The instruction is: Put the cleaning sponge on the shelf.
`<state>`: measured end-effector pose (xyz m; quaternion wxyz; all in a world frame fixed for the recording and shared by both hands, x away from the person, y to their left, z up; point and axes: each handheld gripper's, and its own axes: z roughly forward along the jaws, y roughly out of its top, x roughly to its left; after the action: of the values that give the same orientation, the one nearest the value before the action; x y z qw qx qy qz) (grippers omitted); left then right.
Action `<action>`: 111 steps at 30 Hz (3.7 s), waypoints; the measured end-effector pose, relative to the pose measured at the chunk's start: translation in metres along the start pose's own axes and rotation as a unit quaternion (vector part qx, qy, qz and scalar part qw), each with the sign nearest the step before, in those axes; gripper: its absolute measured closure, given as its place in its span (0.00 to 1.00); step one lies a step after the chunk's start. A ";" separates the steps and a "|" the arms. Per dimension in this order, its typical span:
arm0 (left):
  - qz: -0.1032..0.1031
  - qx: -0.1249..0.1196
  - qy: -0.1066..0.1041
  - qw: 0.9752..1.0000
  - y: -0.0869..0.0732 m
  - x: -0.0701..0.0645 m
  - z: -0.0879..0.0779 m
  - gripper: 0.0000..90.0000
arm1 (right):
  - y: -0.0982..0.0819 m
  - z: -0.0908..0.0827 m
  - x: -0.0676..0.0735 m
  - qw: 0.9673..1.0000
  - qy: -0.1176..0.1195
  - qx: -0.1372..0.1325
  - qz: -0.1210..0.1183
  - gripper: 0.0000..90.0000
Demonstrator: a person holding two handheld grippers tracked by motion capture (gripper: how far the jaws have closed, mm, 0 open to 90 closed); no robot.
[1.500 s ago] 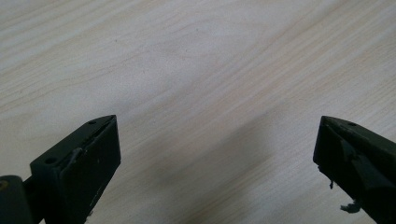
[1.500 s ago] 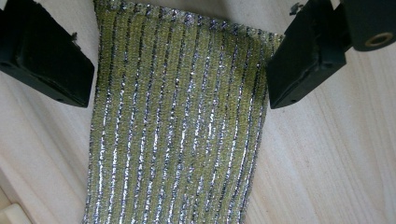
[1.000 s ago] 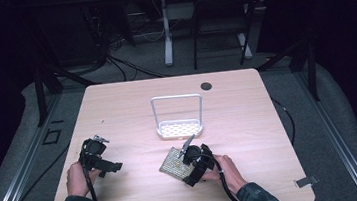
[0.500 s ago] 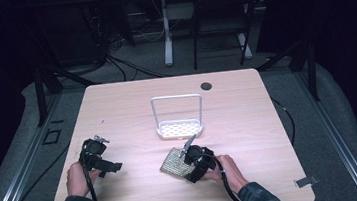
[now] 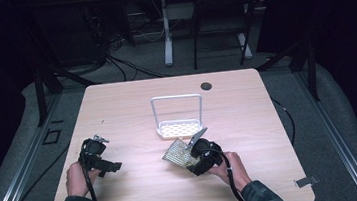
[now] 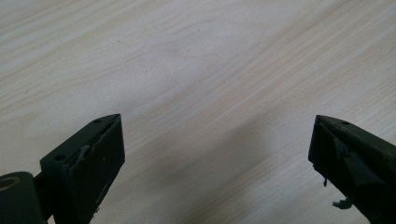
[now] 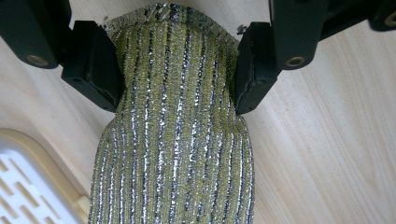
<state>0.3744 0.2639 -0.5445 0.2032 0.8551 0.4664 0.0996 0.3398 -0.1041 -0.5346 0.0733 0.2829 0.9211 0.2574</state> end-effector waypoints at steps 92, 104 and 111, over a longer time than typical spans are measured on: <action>0.004 -0.006 0.010 1.000 0.000 0.000 -0.003 0.08 | 0.039 -0.009 -0.030 0.985 -0.143 -0.064 0.070 0.45; 0.004 -0.007 0.012 1.000 0.000 0.000 -0.003 0.09 | 0.047 0.002 -0.035 0.985 -0.147 -0.059 0.072 0.44; 0.007 -0.007 0.011 1.000 0.000 -0.002 -0.002 0.09 | 0.051 0.007 -0.038 0.984 -0.151 -0.056 0.073 0.44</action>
<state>0.3728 0.2630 -0.5427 0.2038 0.8558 0.4617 0.1138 0.3975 -0.0861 -0.5144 0.2079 0.3806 0.8604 0.2677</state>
